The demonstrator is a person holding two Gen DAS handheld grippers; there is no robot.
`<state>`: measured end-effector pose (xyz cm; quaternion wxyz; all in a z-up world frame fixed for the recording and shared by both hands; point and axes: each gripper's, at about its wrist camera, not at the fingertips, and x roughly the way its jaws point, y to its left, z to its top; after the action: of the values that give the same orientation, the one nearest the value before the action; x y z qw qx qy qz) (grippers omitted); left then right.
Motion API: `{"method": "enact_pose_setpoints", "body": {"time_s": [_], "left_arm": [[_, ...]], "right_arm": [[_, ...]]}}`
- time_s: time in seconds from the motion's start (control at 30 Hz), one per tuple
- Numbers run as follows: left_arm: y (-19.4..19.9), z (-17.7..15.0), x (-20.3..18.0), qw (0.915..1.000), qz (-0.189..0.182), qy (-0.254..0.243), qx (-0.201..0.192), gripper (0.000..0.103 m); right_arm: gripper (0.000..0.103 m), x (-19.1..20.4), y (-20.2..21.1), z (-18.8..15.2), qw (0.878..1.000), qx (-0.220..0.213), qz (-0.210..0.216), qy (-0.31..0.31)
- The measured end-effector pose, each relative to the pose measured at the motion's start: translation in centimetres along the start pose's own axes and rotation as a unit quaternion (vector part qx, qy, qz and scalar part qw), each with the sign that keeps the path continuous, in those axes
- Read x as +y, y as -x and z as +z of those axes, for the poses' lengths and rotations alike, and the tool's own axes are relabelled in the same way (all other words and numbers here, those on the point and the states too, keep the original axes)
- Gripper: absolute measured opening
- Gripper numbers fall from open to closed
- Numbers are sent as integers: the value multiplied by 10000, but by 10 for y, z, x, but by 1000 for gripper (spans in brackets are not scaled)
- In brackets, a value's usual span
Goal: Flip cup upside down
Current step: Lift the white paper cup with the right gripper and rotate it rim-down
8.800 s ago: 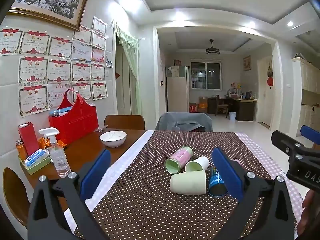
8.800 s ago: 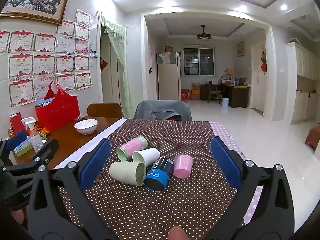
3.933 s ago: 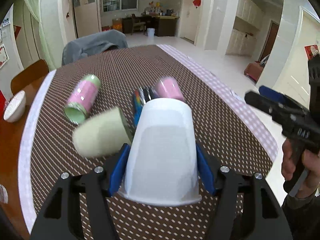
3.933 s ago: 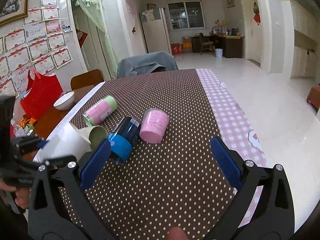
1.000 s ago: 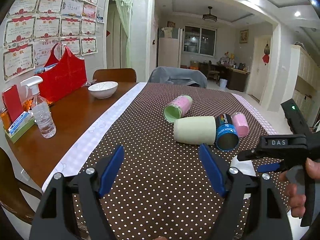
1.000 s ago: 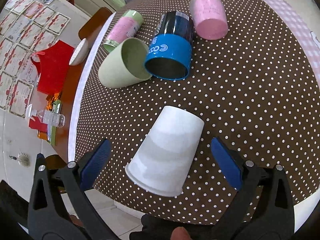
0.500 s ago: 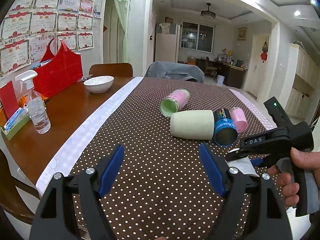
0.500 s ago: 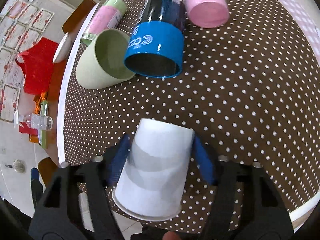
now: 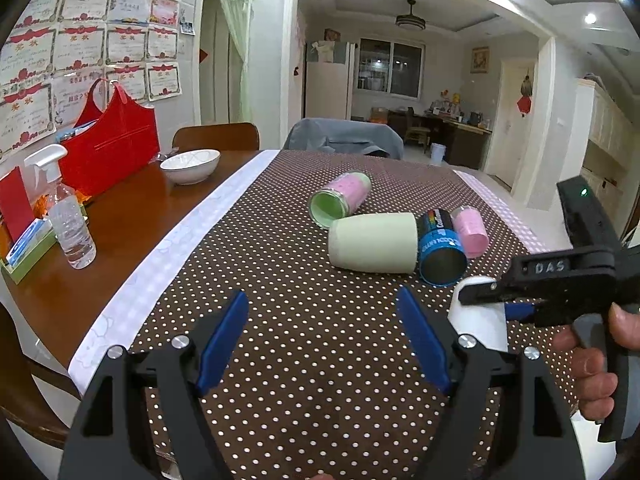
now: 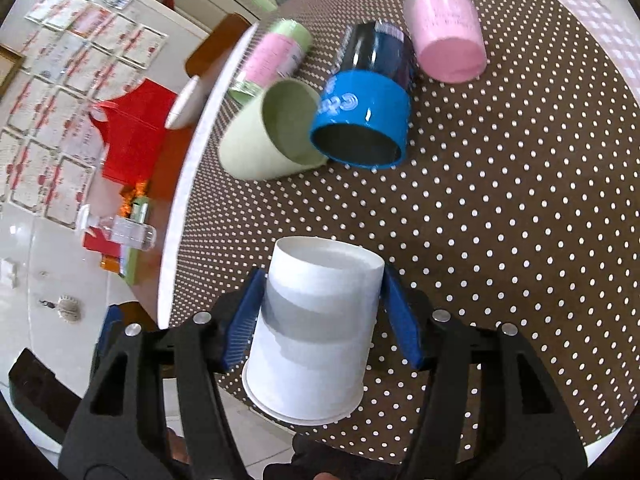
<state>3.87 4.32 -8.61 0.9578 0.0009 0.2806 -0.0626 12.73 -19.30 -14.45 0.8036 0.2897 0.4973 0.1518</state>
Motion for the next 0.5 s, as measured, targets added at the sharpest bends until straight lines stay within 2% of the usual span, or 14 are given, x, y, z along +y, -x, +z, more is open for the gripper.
{"method": "enact_pose_setpoints", "body": {"time_s": [0.23, 0.4, 0.5], "left_arm": [[4, 3, -7, 10000, 29, -71, 10, 76], [11, 8, -8, 9999, 109, -79, -37, 76], [15, 12, -10, 9998, 129, -98, -67, 76]], "right_arm": [[59, 2, 26, -5, 9985, -383, 304, 237], [59, 17, 54, -9, 9933, -928, 287, 625], [59, 28, 74, -14, 9853, -1394, 180, 972]]}}
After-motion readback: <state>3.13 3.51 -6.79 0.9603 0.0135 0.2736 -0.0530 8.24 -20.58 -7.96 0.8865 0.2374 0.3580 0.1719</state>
